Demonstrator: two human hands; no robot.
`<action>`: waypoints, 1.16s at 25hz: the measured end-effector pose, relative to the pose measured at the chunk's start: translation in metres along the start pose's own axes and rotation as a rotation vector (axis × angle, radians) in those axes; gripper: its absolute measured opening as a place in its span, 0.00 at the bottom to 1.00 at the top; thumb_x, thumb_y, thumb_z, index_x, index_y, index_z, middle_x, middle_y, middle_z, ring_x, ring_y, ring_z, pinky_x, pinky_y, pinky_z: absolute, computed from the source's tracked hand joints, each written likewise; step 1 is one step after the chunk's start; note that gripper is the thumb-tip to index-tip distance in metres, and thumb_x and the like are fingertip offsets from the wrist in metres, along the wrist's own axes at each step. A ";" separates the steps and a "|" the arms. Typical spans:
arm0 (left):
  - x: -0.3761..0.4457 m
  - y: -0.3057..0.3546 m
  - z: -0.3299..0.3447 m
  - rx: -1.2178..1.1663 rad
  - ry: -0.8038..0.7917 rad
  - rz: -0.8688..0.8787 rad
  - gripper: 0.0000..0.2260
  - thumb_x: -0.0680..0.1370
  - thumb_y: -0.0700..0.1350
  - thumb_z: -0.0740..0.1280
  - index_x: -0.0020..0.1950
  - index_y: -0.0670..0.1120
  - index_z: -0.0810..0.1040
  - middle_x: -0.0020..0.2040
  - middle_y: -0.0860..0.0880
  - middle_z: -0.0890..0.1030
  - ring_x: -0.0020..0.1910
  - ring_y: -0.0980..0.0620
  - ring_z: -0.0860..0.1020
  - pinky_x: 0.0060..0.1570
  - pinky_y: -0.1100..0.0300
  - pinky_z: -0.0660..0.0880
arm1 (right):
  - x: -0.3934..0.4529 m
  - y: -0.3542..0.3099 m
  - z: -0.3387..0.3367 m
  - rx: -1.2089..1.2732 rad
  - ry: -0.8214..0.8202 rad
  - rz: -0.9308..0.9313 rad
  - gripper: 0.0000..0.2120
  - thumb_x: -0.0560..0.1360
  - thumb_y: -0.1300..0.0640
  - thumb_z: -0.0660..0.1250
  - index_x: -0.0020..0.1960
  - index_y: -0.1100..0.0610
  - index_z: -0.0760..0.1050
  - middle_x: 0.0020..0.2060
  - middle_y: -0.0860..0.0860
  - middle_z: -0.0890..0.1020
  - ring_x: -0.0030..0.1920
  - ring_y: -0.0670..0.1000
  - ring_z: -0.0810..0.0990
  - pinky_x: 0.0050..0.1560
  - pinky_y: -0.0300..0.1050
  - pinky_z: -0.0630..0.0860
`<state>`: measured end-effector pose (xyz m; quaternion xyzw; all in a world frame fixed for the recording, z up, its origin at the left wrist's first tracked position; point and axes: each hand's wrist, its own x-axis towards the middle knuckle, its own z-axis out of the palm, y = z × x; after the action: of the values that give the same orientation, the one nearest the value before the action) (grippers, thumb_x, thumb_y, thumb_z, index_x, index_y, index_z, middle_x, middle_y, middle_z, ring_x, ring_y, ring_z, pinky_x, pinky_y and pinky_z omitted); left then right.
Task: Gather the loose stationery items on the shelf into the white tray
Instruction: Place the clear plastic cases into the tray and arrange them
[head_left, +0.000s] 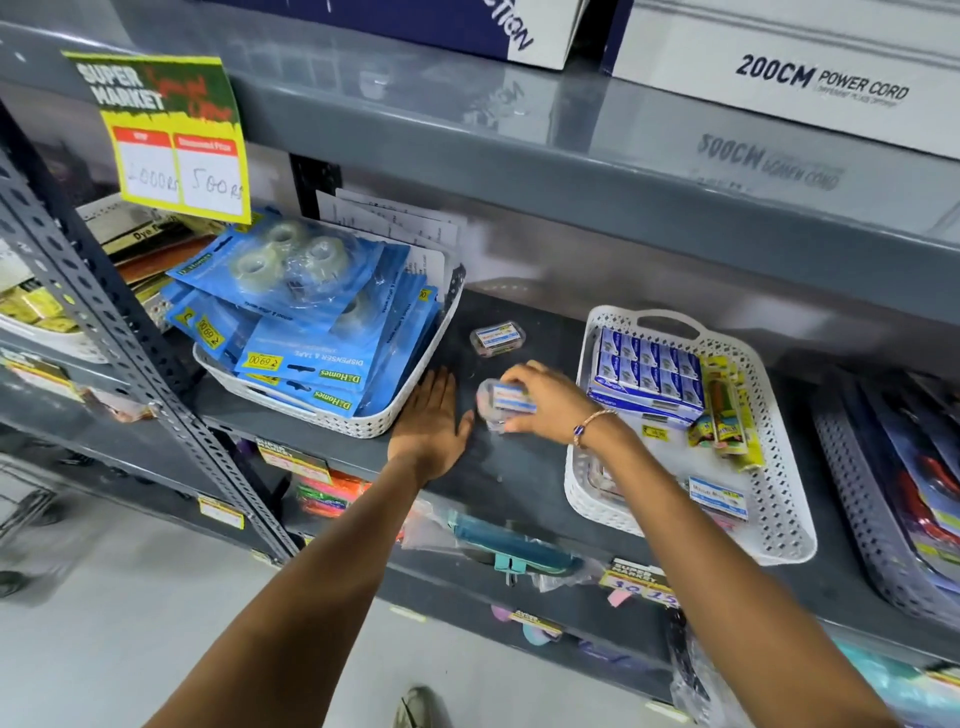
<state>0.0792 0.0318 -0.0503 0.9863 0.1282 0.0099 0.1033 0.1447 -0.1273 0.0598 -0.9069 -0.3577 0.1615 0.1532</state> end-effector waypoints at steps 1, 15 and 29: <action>0.000 0.000 -0.001 -0.002 0.012 -0.001 0.30 0.81 0.56 0.47 0.77 0.40 0.46 0.79 0.43 0.48 0.78 0.48 0.45 0.75 0.55 0.41 | 0.008 0.005 -0.008 0.006 0.014 0.005 0.25 0.67 0.59 0.74 0.62 0.56 0.72 0.58 0.55 0.74 0.58 0.55 0.75 0.52 0.37 0.65; 0.000 -0.003 0.001 -0.025 0.035 -0.005 0.31 0.80 0.59 0.47 0.78 0.42 0.46 0.79 0.45 0.49 0.78 0.48 0.46 0.76 0.54 0.43 | 0.040 0.024 0.003 -0.231 -0.178 0.038 0.29 0.65 0.48 0.75 0.63 0.47 0.70 0.59 0.52 0.75 0.61 0.55 0.74 0.61 0.52 0.67; 0.002 -0.002 0.005 0.059 0.040 0.097 0.27 0.82 0.55 0.46 0.78 0.43 0.49 0.79 0.45 0.51 0.78 0.47 0.47 0.76 0.53 0.44 | 0.002 0.039 -0.057 0.027 -0.009 0.105 0.22 0.62 0.49 0.77 0.51 0.52 0.72 0.44 0.49 0.79 0.44 0.52 0.78 0.45 0.42 0.71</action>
<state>0.0812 0.0332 -0.0558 0.9936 0.0824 0.0309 0.0710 0.1925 -0.1619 0.0953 -0.9214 -0.3083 0.1783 0.1552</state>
